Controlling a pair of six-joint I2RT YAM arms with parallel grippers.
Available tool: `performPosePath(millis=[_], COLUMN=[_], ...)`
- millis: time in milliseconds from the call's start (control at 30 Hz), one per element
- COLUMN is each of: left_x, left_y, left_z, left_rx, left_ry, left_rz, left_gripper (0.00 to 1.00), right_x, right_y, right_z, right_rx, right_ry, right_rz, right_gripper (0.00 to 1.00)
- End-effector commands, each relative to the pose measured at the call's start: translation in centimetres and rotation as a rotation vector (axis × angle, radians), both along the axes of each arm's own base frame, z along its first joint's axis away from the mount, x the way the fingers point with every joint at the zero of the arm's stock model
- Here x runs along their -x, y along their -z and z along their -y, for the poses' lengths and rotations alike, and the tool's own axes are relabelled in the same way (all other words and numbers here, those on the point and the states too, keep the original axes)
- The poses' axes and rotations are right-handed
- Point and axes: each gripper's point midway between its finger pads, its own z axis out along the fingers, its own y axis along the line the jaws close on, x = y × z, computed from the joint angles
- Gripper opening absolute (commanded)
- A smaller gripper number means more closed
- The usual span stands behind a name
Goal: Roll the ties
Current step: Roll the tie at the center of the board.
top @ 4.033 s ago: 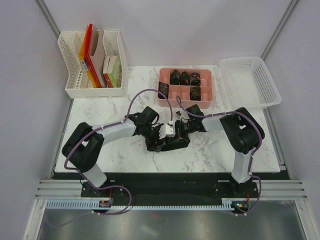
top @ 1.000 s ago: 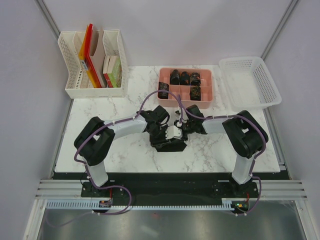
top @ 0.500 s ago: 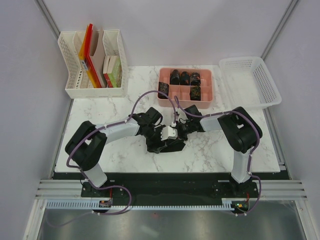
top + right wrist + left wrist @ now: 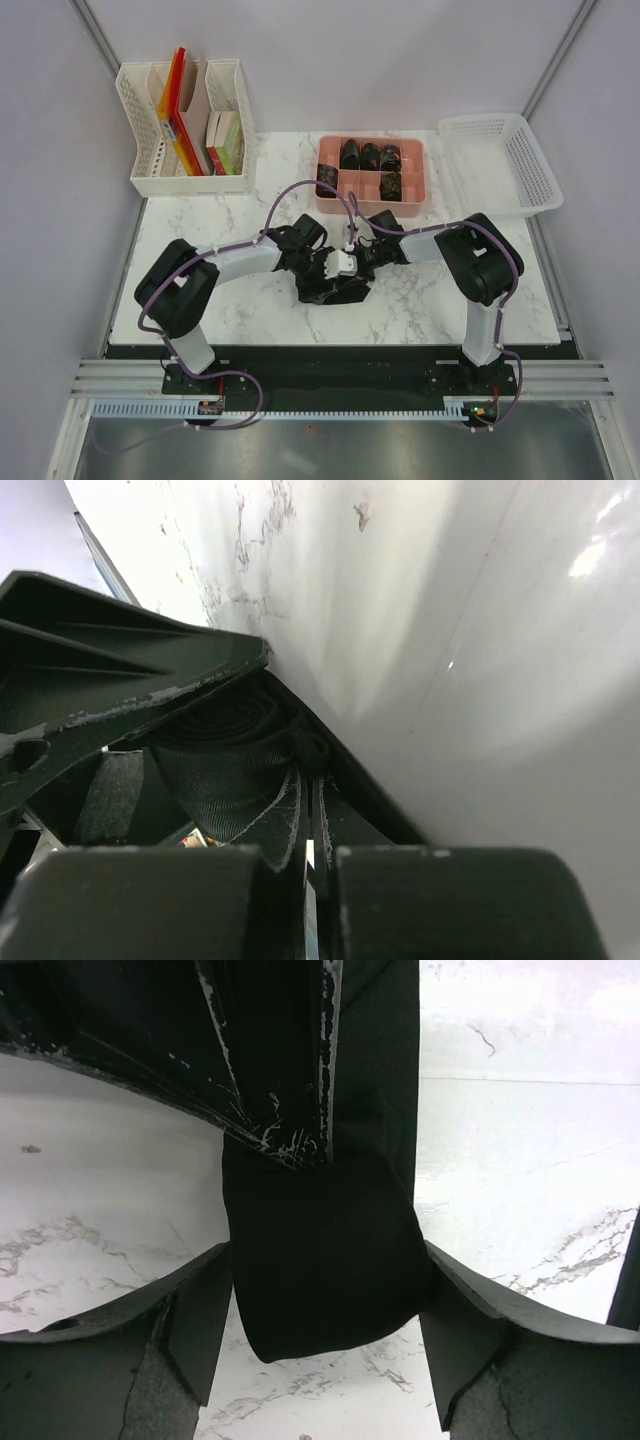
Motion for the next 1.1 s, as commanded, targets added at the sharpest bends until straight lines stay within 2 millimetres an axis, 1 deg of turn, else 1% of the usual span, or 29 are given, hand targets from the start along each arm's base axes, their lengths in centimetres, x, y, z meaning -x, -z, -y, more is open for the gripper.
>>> performPosePath(millis=[0,167,233,267,300,433,533,600,633,667,733,767,833,867,933,967,1033,1067], left_x=[-1.3,-1.7,-1.7,-1.5,-1.2,-0.4,0.4,0.5,0.5,0.4,0.3,0.3,0.3,0.3,0.4,0.4,0.5,0.8], left_y=[-0.3,-0.3,-1.0,-1.0,-1.1,-0.6,-0.1,0.0,0.0,0.0,0.0,-0.1,-0.3,-0.3,-0.3,-0.3,-0.4,-0.5], left_z=[1.4,1.2,1.2,1.1,1.1,1.4,1.3,1.3,1.2,1.2,1.2,1.2,1.3,1.2,1.2,1.1,1.0,1.1], left_rx=[0.039,0.026,0.038,0.043,0.049,0.049,0.035,0.028,0.025,0.024,0.019,0.022,0.030,0.029,0.026,0.025,0.024,0.032], left_ry=[-0.017,-0.011,0.005,0.012,0.018,0.045,0.060,0.061,0.058,0.056,0.046,0.049,0.051,0.053,0.058,0.063,0.073,0.083], left_rz=[0.039,0.063,0.088,0.082,0.080,0.035,-0.002,-0.002,0.000,0.002,0.002,0.004,0.007,0.009,0.014,0.016,0.012,0.003], left_gripper=[0.81,0.87,0.91,0.94,1.00,1.00,1.00,0.99,0.96,0.89,0.81,0.75,0.67,0.59,0.49,0.41,0.30,0.20], right_x=[0.2,0.3,0.2,0.2,0.2,0.3,0.2,0.1,0.0,0.0,0.0,0.0,-0.1,-0.1,-0.2,-0.1,-0.2,-0.2], right_y=[4.4,4.6,4.5,4.5,4.5,4.6,4.6,4.6,4.6,4.5,4.5,4.5,4.5,4.5,4.3,4.3,4.3,4.3], right_z=[2.0,2.1,2.1,2.0,2.0,2.0,2.0,2.0,2.0,2.0,1.9,2.0,1.9,1.9,1.9,1.8,1.9,1.9], right_rx=[0.174,0.178,0.178,0.176,0.179,0.180,0.184,0.182,0.183,0.181,0.182,0.183,0.181,0.181,0.177,0.176,0.178,0.177], right_ry=[0.037,0.037,0.040,0.039,0.040,0.043,0.046,0.050,0.051,0.053,0.054,0.055,0.056,0.057,0.060,0.060,0.064,0.063], right_rz=[0.022,0.021,0.019,0.022,0.019,0.017,0.015,0.015,0.017,0.016,0.014,0.012,0.015,0.014,0.014,0.015,0.016,0.018], right_gripper=[0.00,0.00,0.00,0.00,0.00,0.00,0.00,0.00,0.00,0.00,0.00,0.00,0.00,0.00,0.00,0.00,0.00,0.00])
